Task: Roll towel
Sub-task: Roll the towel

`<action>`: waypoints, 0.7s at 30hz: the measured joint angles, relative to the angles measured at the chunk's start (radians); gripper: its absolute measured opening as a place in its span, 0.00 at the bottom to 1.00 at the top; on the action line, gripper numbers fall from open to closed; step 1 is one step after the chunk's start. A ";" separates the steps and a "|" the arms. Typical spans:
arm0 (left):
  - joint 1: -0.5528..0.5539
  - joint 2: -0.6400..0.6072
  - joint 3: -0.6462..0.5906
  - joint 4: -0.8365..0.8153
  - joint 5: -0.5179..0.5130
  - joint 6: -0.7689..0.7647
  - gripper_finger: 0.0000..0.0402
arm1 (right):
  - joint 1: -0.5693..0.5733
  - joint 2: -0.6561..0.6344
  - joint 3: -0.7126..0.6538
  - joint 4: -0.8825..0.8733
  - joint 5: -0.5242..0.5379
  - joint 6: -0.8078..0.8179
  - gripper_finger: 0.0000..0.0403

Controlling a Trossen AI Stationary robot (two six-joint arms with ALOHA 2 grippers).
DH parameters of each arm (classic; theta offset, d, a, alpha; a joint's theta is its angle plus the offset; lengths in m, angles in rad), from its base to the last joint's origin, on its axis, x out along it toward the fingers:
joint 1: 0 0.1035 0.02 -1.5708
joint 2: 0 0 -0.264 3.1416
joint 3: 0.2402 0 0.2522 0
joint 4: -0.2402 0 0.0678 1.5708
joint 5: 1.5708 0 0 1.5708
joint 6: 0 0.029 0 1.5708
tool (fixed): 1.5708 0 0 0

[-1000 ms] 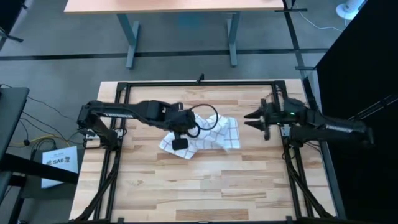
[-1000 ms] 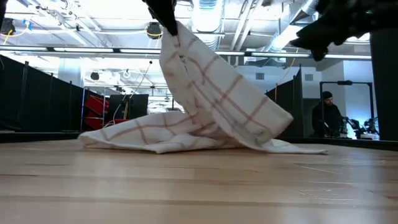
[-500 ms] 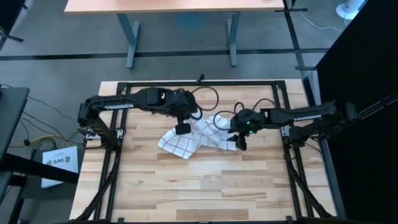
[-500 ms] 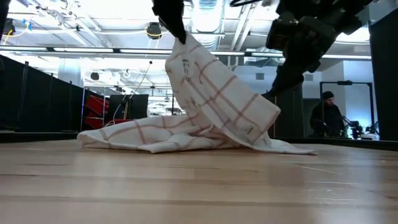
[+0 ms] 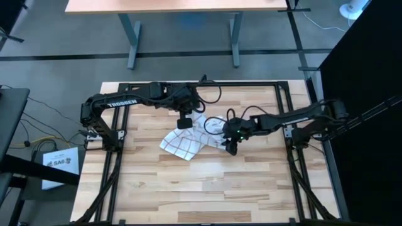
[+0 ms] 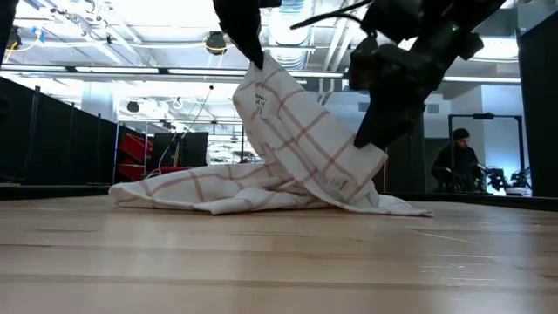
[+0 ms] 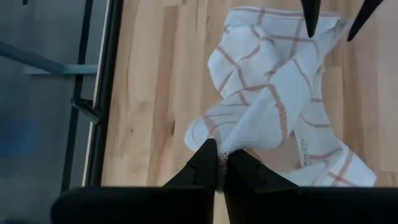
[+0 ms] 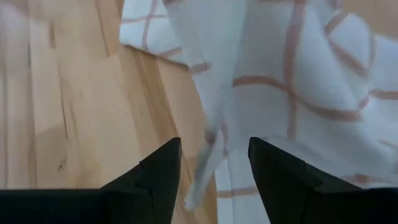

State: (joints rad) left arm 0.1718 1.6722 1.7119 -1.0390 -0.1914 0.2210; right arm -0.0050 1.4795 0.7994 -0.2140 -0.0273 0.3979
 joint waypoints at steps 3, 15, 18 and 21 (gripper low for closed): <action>0.000 0.000 0.000 0.005 0.003 0.001 0.00 | -0.001 0.040 0.007 0.027 0.001 0.013 0.43; -0.015 -0.003 0.000 -0.054 0.003 0.004 0.00 | -0.077 -0.108 0.119 -0.210 0.044 -0.135 0.00; -0.021 -0.004 0.000 -0.108 0.003 0.003 0.00 | -0.131 -0.216 0.190 -0.270 0.058 -0.224 0.00; -0.022 -0.004 0.000 -0.123 0.003 0.002 0.00 | -0.191 -0.281 0.263 -0.302 0.059 -0.319 0.00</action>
State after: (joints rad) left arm 0.1502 1.6677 1.7123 -1.1621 -0.1885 0.2228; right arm -0.1956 1.1988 1.0629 -0.5162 0.0315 0.0790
